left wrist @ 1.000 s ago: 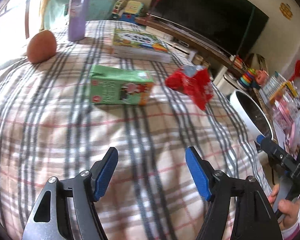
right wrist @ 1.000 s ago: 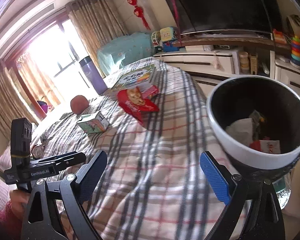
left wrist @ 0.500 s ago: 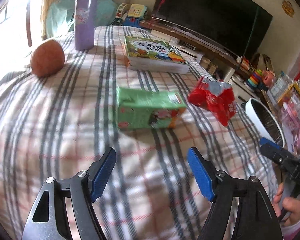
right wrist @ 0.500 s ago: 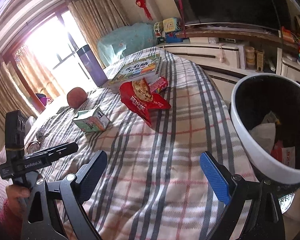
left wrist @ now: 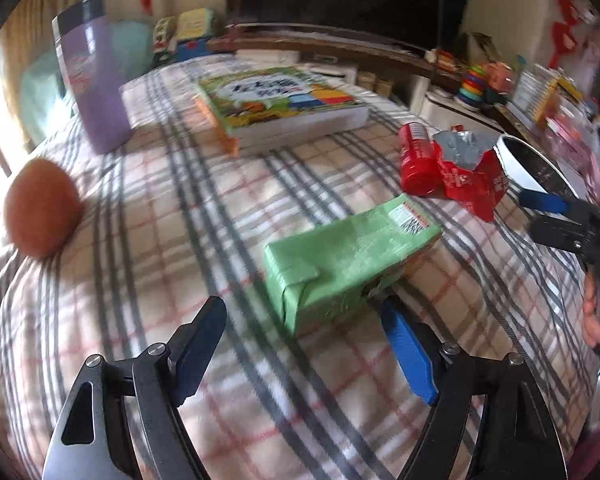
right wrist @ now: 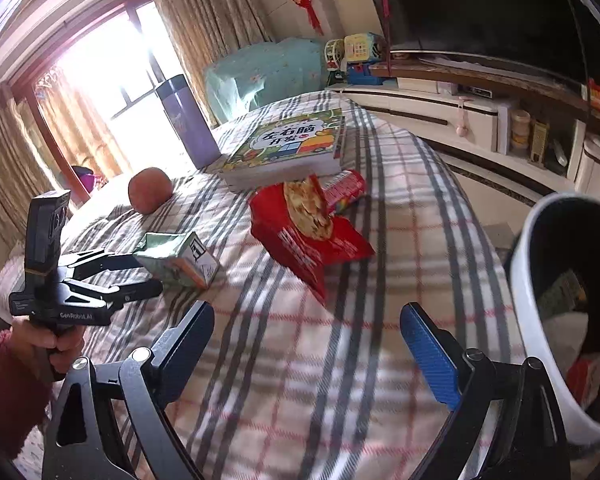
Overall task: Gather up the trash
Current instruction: 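Grasp the green juice box with the left tool while the right tool grasps the red snack bag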
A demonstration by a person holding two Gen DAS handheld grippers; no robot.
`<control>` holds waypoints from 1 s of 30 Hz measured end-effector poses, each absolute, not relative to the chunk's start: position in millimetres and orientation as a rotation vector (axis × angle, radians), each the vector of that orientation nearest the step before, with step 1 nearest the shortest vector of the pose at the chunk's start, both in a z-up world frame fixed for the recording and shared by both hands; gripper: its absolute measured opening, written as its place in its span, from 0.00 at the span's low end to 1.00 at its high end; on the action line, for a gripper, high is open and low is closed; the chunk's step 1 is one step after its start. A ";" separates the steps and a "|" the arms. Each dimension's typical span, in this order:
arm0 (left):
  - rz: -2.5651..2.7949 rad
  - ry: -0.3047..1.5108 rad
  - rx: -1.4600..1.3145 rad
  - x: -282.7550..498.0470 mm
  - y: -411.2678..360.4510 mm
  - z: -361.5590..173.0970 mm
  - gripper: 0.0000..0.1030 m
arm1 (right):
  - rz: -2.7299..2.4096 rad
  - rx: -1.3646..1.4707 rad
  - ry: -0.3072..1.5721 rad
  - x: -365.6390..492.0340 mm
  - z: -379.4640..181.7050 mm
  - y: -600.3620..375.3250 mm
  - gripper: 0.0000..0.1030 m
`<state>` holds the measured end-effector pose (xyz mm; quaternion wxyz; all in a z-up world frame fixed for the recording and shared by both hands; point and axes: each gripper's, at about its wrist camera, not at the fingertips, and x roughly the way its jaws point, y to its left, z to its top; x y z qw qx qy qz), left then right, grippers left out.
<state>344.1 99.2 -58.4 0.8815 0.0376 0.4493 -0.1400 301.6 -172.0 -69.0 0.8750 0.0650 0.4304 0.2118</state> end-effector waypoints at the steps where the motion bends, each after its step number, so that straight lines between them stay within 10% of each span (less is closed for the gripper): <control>1: -0.296 0.935 0.084 347.1 99.4 -60.6 0.77 | 0.448 0.125 0.901 305.9 -69.9 -166.8 0.92; 11: -0.368 0.878 0.087 349.1 89.1 -69.9 0.75 | 0.409 0.045 0.909 337.9 -84.8 -142.9 0.89; 14: -0.389 0.884 0.070 343.0 84.0 -69.9 0.63 | 0.393 0.063 0.917 341.0 -87.7 -146.9 0.59; 19: -0.388 0.912 0.074 333.5 70.0 -70.3 0.38 | 0.367 0.106 0.892 334.8 -83.6 -160.9 0.40; 27: -0.408 0.916 0.020 307.8 52.1 -61.6 0.35 | 0.359 0.184 0.878 310.6 -77.3 -186.7 0.02; 30: -0.378 0.908 0.066 297.1 43.2 -58.0 0.38 | 0.355 0.195 0.888 303.7 -78.0 -194.0 0.02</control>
